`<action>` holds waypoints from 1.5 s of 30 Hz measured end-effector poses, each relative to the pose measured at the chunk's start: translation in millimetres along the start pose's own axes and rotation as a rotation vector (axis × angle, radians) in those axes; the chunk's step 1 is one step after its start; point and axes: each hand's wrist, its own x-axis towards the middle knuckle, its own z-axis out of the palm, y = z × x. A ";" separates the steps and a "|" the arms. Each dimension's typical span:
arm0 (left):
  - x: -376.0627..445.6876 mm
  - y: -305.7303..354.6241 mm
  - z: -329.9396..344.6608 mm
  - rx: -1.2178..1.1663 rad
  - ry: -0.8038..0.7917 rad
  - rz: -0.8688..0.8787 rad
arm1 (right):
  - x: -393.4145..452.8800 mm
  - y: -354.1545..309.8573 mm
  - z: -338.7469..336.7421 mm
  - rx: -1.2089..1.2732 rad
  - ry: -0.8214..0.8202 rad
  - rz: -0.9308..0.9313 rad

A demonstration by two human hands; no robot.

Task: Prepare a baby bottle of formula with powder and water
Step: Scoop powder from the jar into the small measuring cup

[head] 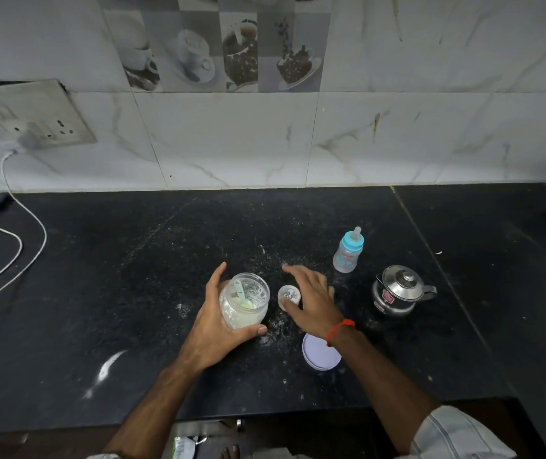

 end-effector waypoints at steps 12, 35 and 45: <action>-6.9 27.2 20.6 0.084 0.028 0.053 | -0.5 -83.6 -28.0 -0.252 0.009 -0.018; 0.6 28.9 6.9 0.091 0.042 0.054 | -4.4 -85.8 -52.3 0.642 0.184 0.118; -0.6 30.6 14.9 0.094 0.017 0.070 | -11.0 -84.6 -61.0 0.093 0.143 -0.160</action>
